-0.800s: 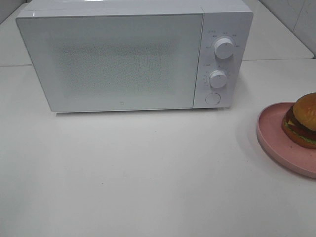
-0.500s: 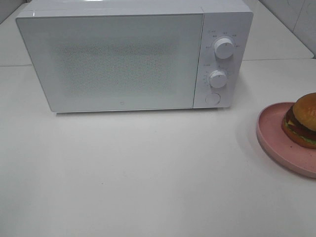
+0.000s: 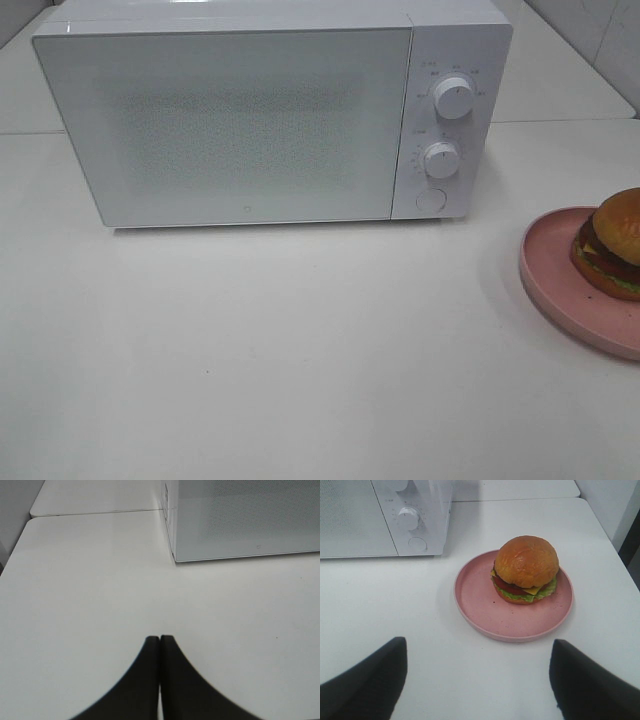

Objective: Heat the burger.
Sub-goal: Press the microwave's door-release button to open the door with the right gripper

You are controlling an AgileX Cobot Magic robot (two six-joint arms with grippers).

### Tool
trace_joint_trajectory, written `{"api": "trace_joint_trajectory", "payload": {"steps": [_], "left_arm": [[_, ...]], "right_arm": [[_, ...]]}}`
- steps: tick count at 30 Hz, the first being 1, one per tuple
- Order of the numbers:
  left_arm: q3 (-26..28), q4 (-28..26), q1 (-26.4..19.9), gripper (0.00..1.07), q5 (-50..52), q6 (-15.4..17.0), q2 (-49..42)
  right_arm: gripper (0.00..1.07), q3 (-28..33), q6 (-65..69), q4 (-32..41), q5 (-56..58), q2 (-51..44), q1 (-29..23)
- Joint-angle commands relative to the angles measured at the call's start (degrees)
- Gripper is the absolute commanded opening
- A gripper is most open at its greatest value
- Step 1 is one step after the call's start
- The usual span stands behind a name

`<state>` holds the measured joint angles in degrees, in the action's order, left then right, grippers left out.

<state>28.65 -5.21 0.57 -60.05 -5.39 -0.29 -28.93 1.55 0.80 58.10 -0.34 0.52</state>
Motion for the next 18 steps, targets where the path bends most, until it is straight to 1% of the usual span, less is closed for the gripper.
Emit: {"api": "trace_joint_trajectory", "payload": {"steps": [1,18], "left_arm": [[-0.17,-0.40,0.17,0.00,0.63,-0.17,-1.43],[-0.17,-0.40,0.17,0.00,0.63,-0.17,-1.43]], "right_arm": [[0.76,0.06,0.00,0.23,-0.69,-1.38,0.00],[0.76,0.06,0.00,0.23,-0.69,-1.38,0.00]]}}
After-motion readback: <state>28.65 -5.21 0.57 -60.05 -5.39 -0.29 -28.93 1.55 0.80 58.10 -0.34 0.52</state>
